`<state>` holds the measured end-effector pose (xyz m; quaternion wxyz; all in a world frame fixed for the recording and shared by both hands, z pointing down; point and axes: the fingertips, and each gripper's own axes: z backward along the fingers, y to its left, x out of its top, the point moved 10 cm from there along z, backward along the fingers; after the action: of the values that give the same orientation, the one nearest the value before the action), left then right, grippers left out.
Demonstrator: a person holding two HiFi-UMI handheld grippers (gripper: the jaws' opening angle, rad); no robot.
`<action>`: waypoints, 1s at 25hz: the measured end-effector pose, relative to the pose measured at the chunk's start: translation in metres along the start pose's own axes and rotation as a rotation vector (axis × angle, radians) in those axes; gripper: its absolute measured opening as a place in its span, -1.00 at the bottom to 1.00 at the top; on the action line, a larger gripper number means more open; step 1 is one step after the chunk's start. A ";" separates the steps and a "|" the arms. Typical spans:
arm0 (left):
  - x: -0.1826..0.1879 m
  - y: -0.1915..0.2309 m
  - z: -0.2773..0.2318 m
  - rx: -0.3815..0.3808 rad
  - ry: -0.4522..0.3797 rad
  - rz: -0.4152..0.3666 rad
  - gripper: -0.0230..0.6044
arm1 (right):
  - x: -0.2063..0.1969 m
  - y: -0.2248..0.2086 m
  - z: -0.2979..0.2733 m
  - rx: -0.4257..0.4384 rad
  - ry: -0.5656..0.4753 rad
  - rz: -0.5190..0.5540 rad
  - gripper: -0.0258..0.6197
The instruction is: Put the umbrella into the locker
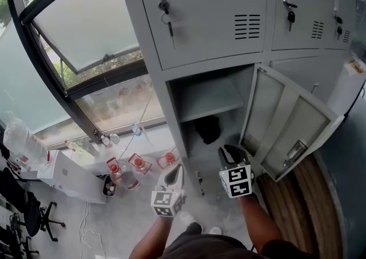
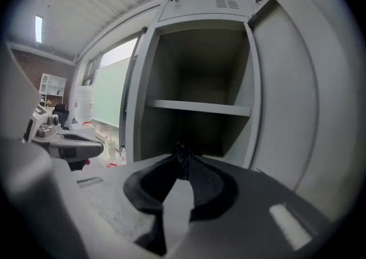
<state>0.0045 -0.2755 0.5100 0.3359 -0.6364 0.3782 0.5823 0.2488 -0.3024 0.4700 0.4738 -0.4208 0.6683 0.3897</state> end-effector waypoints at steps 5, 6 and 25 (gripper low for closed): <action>0.006 -0.013 0.006 -0.007 -0.021 -0.003 -0.91 | -0.005 0.003 0.023 -0.010 -0.022 -0.014 -0.91; 0.007 -0.015 0.008 -0.012 -0.025 -0.002 -0.91 | -0.007 0.004 0.027 -0.017 -0.025 -0.015 -0.91; 0.010 -0.041 0.016 -0.056 -0.022 -0.011 -0.91 | -0.024 0.009 0.068 -0.044 -0.072 -0.027 -0.91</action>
<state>0.0329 -0.2419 0.4982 0.3253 -0.6411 0.3546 0.5979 0.2659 -0.2320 0.4774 0.4935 -0.4260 0.6361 0.4128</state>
